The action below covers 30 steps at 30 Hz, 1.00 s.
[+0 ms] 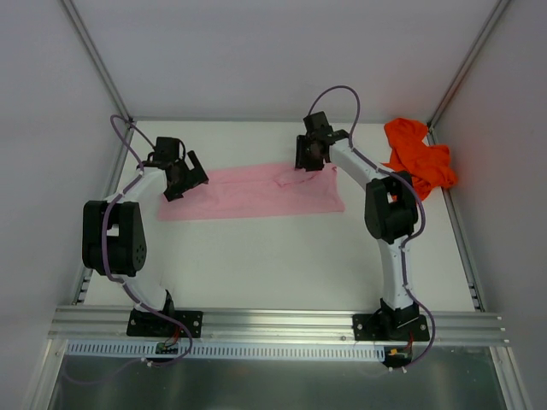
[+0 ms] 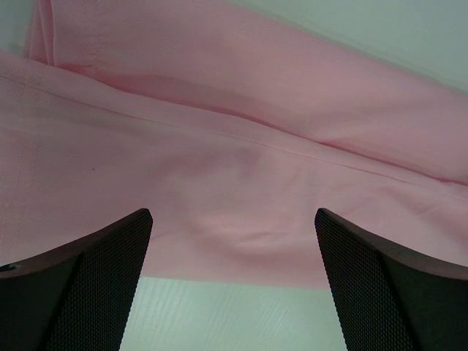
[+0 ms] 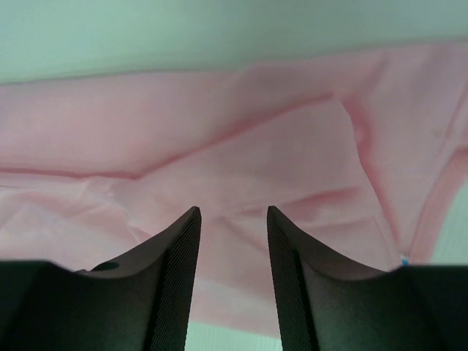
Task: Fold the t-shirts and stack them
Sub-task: Fold the other side of the tshirt into a rectangle, then rotate the tshirt 90 degrees
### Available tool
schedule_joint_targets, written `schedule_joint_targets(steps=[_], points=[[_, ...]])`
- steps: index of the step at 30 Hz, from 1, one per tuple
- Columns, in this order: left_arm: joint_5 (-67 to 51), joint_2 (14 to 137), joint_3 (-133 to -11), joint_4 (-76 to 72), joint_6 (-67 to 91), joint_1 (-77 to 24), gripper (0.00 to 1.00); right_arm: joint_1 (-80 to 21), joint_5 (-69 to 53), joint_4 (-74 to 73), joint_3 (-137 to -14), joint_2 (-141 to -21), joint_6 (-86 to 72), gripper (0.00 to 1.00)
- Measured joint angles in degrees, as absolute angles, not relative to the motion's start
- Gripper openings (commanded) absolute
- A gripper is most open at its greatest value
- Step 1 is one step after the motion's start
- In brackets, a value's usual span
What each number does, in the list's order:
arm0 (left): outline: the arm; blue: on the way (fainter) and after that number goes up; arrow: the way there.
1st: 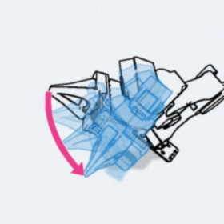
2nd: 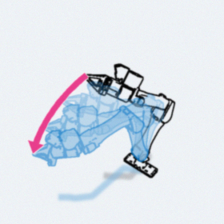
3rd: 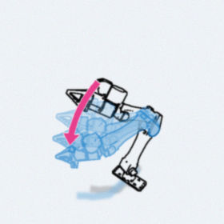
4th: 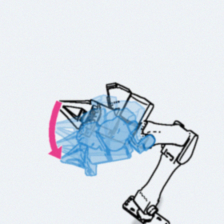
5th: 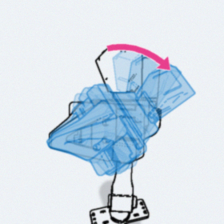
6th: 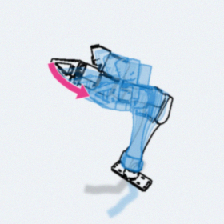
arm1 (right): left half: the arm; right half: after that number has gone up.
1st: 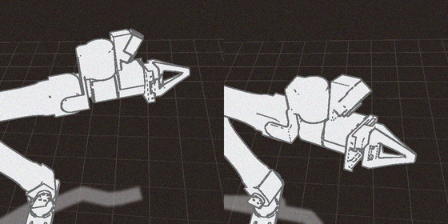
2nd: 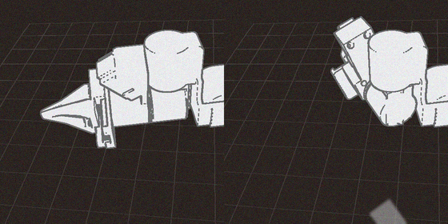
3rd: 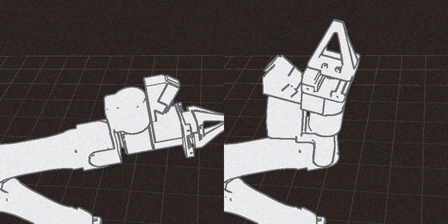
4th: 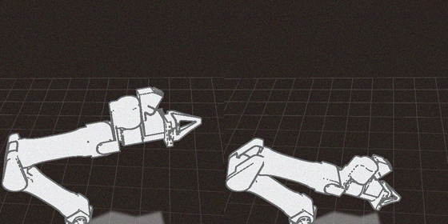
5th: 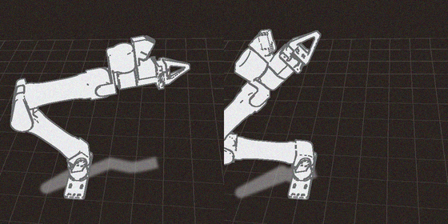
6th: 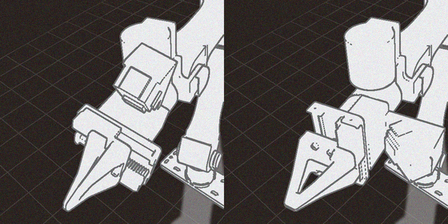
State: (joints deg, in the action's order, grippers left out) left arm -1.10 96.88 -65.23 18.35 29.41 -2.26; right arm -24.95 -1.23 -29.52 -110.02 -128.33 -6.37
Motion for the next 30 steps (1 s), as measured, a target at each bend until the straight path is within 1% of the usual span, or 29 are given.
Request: schedule_joint_targets(steps=[3,6,14,18,20,23,25,26,27,28,29,30], points=[[-1.41,96.88,-65.23,18.28,29.43,-2.26,0.94,-24.95,0.38,-30.00,-103.22,-124.31,-8.34,0.47],[-1.72,96.88,-65.23,18.26,29.43,-2.26,0.94,-24.95,1.32,-29.78,-100.55,-123.26,-10.37,0.47],[-2.55,96.88,-65.23,18.28,29.43,-2.26,0.94,-24.93,2.70,-28.58,-99.68,-123.52,-14.52,0.47],[-2.55,96.88,-65.23,18.28,28.86,-2.26,0.95,-24.93,2.83,-27.99,-99.88,-124.44,-15.66,0.49],[-2.87,96.88,-65.25,18.26,27.40,-2.26,0.95,-24.93,2.83,-28.01,-99.85,-124.62,-15.81,0.53],[-6.63,96.88,-66.13,18.15,22.79,-2.20,0.93,-24.84,2.79,-26.98,-99.74,-124.44,-15.27,0.67],[-12.38,96.88,-67.68,16.75,16.27,-2.20,0.94,-24.84,2.68,-25.89,-98.30,-123.04,-14.04,0.84],[-14.68,96.82,-68.10,16.16,13.98,-2.20,0.94,-24.84,2.66,-25.63,-97.67,-122.08,-13.67,0.87],[-17.50,96.53,-68.18,15.16,10.55,-2.20,0.96,-24.84,2.61,-25.23,-96.68,-120.60,-12.73,0.92],[-19.66,96.14,-68.18,14.44,7.27,-2.20,0.99,-24.84,2.59,-25.28,-95.92,-118.96,-12.16,0.95],[-21.89,95.55,-68.16,13.80,3.70,-2.20,0.99,-24.84,2.63,-25.45,-95.42,-117.12,-11.60,0.98],[-24.01,94.87,-68.07,13.04,0.21,-2.20,0.99,-24.84,2.61,-25.45,-95.15,-115.33,-11.25,0.99]])
